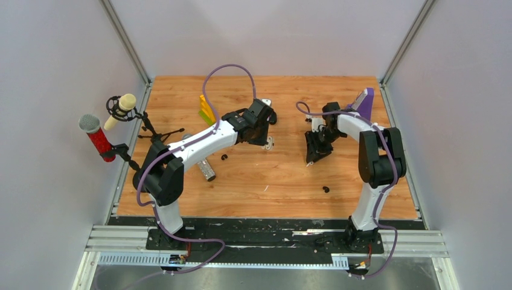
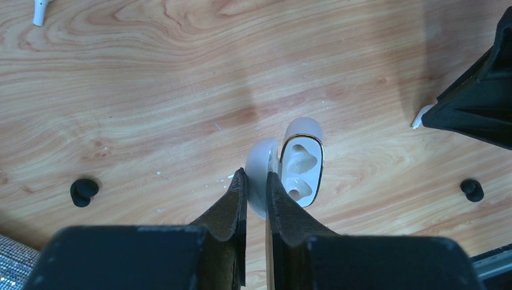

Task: Insert the wireless bluetooth earbuds into the charging case
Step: Pick up the earbud from the center of the board.

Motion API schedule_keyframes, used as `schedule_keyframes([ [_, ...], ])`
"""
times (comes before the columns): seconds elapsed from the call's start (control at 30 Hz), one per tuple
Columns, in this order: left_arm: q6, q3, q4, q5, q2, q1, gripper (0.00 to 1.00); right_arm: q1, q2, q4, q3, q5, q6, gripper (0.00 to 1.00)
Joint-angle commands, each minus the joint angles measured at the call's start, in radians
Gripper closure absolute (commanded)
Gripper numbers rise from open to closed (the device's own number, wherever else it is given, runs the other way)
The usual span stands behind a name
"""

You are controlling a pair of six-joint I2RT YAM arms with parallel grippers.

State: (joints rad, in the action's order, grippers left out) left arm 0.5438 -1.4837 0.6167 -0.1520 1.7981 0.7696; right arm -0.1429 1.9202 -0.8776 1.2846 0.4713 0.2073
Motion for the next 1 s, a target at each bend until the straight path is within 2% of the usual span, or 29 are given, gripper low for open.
schedule_keyframes([
  [0.0, -0.010, -0.001, -0.030, -0.024, -0.027, -0.001, 0.93, -0.015, -0.006, -0.013, 0.019, -0.053, 0.006, 0.64],
  [0.23, -0.011, -0.001, -0.031, -0.021, -0.031, -0.001, 0.93, -0.021, -0.015, -0.009, 0.006, -0.095, 0.012, 0.66],
  [0.43, -0.012, 0.003, -0.033, -0.023, -0.040, -0.001, 0.93, -0.038, -0.023, 0.001, -0.005, -0.129, 0.018, 0.76],
  [0.67, -0.012, 0.003, -0.032, -0.020, -0.036, -0.001, 0.93, -0.042, -0.046, 0.010, -0.010, -0.125, 0.026, 0.82],
  [0.97, -0.016, 0.003, -0.037, 0.018, -0.029, -0.001, 0.92, -0.042, -0.206, 0.083, 0.002, -0.061, 0.145, 0.82],
])
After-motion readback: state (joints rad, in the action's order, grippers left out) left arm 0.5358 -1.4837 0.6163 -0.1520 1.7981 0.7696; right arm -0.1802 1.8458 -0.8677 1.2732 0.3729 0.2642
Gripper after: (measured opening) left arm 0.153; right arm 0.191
